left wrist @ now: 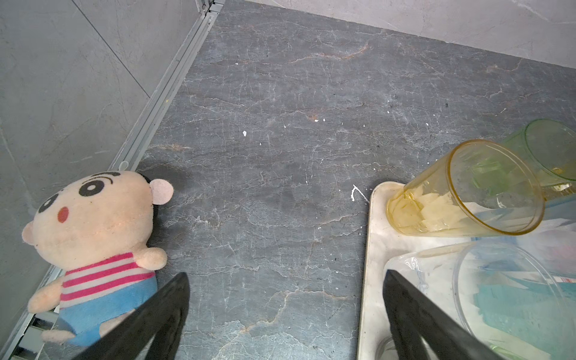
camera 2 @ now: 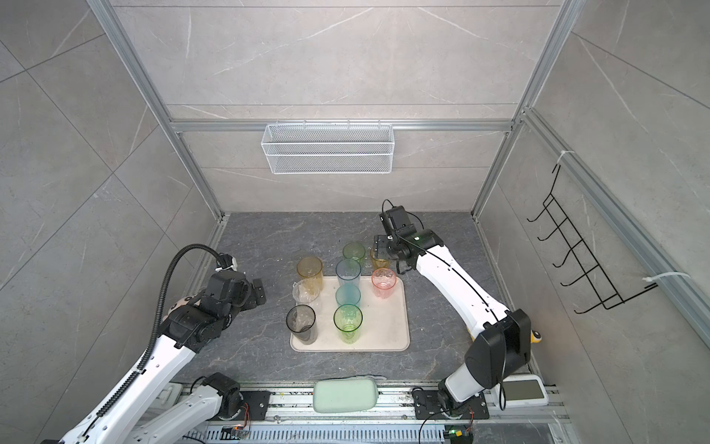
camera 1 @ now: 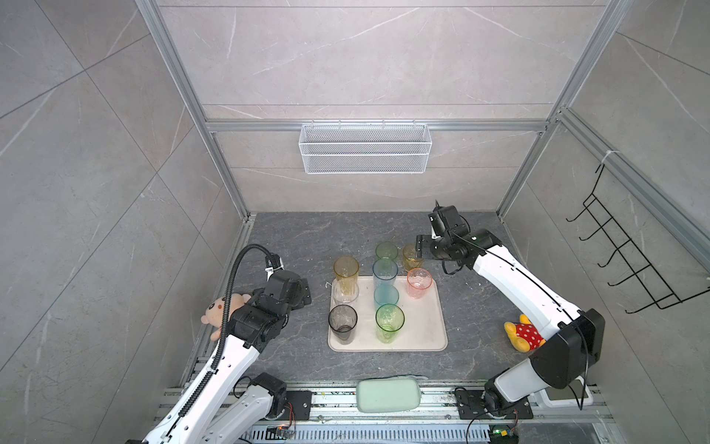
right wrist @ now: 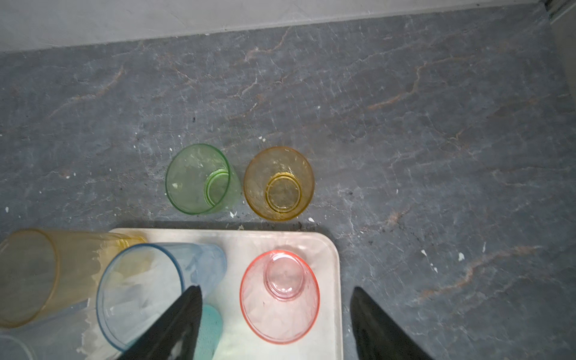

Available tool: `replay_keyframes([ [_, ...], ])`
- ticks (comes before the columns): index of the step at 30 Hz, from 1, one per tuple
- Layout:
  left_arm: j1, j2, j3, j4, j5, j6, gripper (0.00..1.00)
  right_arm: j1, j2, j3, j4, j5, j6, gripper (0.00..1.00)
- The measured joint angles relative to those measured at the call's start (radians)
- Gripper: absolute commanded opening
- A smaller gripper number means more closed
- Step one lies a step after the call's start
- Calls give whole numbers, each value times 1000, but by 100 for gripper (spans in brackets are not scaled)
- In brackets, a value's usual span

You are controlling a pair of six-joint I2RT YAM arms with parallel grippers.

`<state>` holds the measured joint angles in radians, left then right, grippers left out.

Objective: Place the glasses into the tray
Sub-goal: Place the glass on the tray, then pick up the glass from the top-center of the table.

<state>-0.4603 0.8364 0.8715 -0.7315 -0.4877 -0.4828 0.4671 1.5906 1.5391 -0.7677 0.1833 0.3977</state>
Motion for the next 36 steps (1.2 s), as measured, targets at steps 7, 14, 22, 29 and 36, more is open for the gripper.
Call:
replay_keyframes([
  [7,0,-10,0,0,-1,0,97,0,129,125,5,-55,-32,87],
  [14,0,-10,0,-1,-3,0,97,0,237,222,8,-108,-51,88],
  [22,0,-9,0,-1,-4,0,97,0,358,336,8,-145,-87,85],
  [29,0,-9,0,-1,-7,0,97,0,453,441,-3,-165,-117,79],
  [36,0,-9,0,-1,-7,0,97,7,525,502,-27,-168,-138,75],
])
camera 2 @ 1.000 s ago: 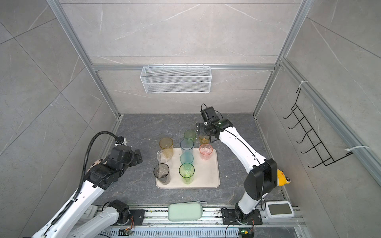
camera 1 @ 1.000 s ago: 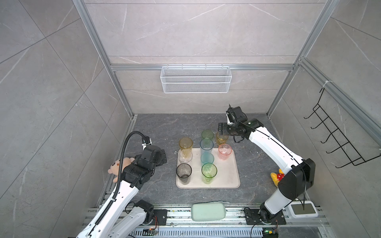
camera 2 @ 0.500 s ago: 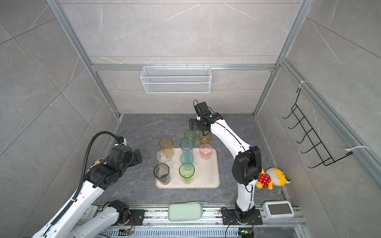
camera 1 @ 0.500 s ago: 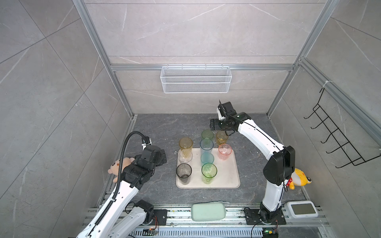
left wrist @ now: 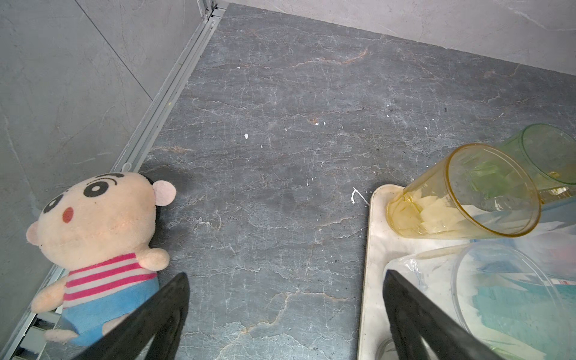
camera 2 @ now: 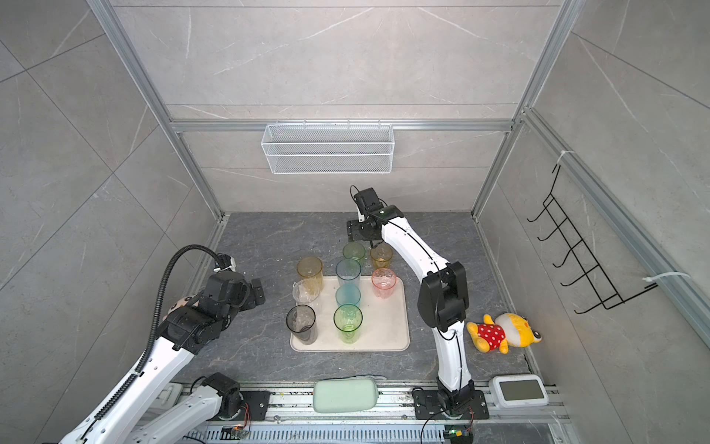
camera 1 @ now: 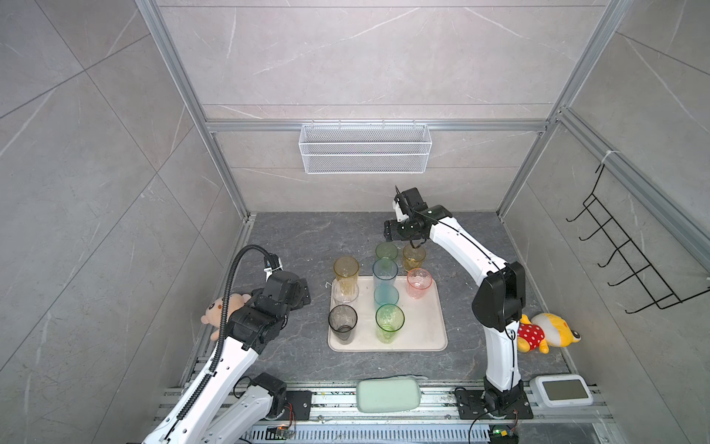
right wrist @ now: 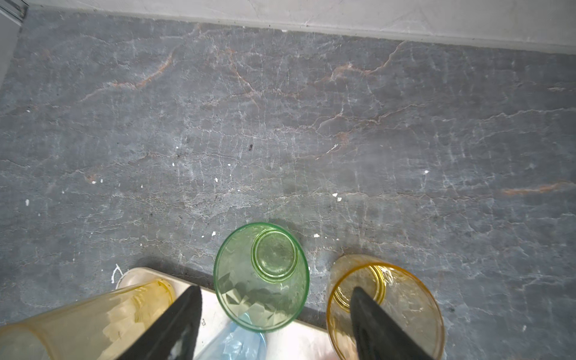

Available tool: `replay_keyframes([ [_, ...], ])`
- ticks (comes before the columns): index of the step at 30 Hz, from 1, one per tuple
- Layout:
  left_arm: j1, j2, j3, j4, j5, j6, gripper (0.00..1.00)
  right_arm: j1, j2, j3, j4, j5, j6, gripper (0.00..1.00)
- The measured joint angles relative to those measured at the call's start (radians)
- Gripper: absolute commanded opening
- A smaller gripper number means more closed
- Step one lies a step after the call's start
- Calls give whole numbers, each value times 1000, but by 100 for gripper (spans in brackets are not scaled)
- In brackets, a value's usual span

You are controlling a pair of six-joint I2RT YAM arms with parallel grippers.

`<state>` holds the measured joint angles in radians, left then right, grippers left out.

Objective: Place the glasses into the tray
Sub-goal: Pick up the glass from the top-center of the table.

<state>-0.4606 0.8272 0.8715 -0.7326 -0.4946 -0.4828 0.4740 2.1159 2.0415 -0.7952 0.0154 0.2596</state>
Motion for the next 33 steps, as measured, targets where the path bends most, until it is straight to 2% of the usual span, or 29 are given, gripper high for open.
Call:
replay_keyframes([
  [16,0,-5,0,-2,-1,0,97,21,161,137,-95,3,-26,66],
  [33,-2,-6,0,-3,-1,0,97,25,227,193,-163,33,-29,60],
])
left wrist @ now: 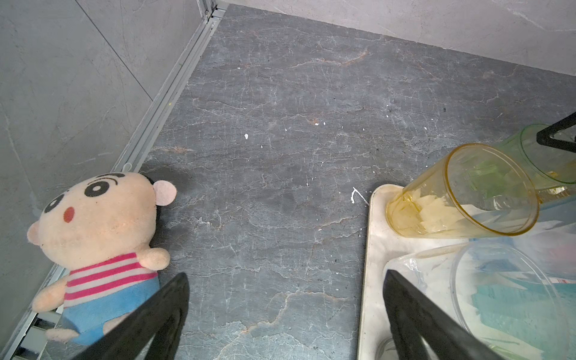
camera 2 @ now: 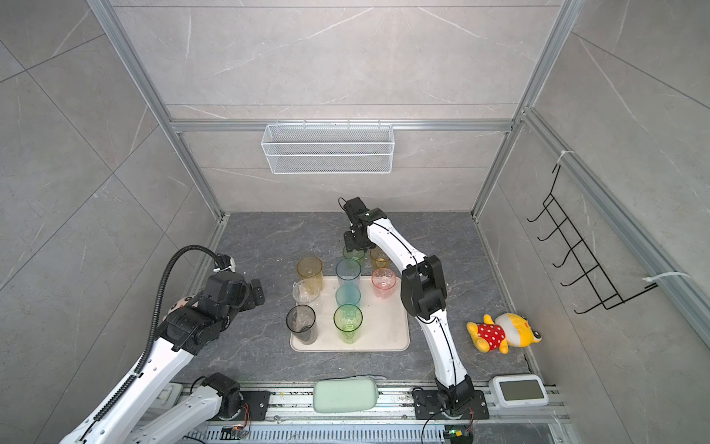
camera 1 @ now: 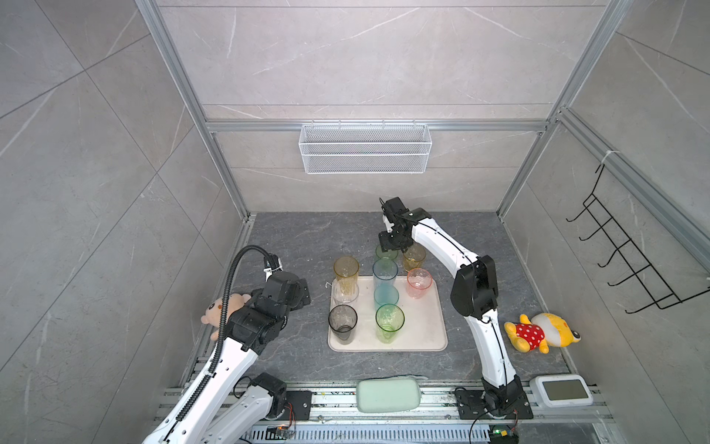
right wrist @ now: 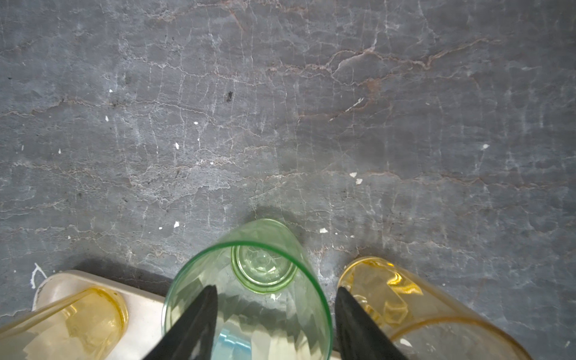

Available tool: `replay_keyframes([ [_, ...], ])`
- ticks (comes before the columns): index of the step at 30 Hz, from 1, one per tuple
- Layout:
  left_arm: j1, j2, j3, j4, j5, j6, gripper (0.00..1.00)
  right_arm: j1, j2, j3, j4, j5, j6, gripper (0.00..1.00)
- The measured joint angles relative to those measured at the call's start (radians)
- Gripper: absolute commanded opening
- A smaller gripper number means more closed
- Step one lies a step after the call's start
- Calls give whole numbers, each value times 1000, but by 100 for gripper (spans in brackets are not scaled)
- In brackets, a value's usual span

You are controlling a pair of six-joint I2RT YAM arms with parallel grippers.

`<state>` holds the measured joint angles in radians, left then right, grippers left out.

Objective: Place the glasses into the tray
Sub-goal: Pick up the glass from the top-center of the table.

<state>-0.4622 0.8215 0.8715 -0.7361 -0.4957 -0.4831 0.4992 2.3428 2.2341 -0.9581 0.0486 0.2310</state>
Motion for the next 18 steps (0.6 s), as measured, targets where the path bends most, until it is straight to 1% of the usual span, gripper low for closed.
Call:
replay_keyframes([
  [8,0,0,0,0,0,0,97,1,20,41,-23,15,0,54],
  [15,0,1,0,0,0,0,97,1,70,95,-53,31,0,53],
  [18,0,1,0,0,0,0,97,2,76,98,-70,34,0,51],
])
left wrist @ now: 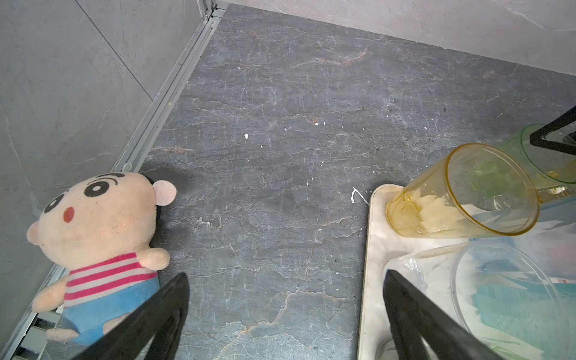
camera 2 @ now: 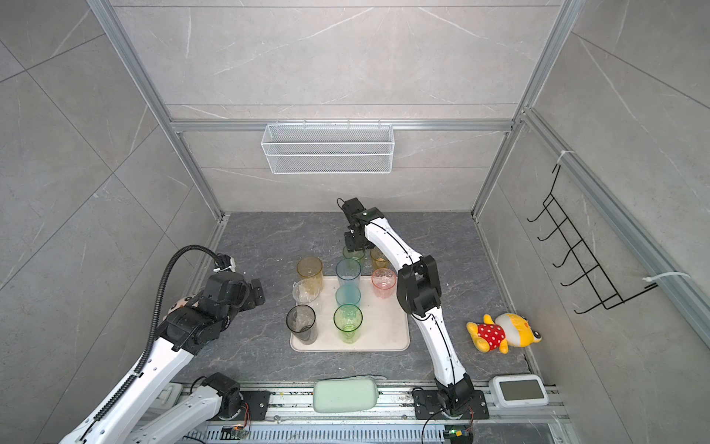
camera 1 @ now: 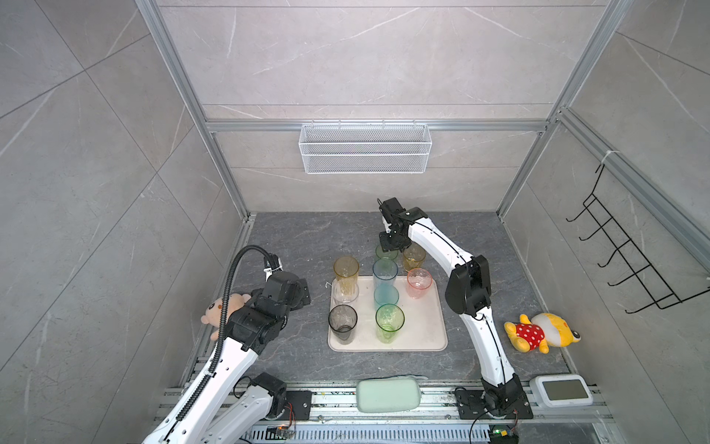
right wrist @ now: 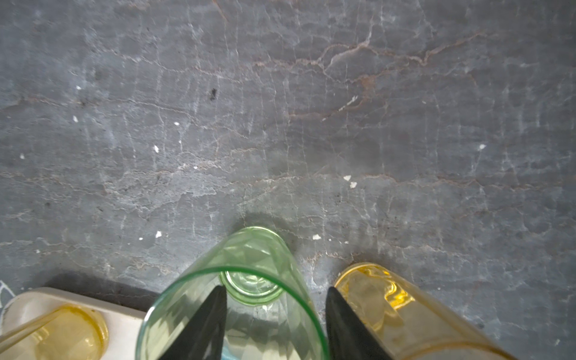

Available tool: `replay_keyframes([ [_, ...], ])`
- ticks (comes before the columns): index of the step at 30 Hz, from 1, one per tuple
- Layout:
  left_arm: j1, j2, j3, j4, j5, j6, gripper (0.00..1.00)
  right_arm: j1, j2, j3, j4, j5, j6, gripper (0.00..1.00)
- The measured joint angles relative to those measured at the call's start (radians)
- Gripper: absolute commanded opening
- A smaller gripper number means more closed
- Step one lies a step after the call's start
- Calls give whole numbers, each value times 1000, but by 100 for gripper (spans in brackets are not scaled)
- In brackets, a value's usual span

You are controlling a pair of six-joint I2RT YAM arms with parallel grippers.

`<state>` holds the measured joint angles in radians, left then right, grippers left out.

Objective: Place the glasses into the tray
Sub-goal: Pick up the glass from the top-center of the table.

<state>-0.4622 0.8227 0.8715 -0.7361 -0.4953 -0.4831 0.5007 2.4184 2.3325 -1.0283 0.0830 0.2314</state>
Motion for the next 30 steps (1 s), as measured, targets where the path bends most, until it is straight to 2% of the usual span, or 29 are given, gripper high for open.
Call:
replay_keyframes([
  [3,0,0,0,0,0,0,97,0,3,11,-6,3,3,47],
  [6,0,0,0,0,0,0,97,0,6,26,-13,5,6,38],
  [22,-1,1,0,0,1,0,97,1,50,77,-55,26,7,30],
  [28,-3,1,0,0,1,0,97,2,60,98,-68,29,8,16],
  [30,-3,1,0,0,0,0,97,3,62,104,-72,29,8,15],
])
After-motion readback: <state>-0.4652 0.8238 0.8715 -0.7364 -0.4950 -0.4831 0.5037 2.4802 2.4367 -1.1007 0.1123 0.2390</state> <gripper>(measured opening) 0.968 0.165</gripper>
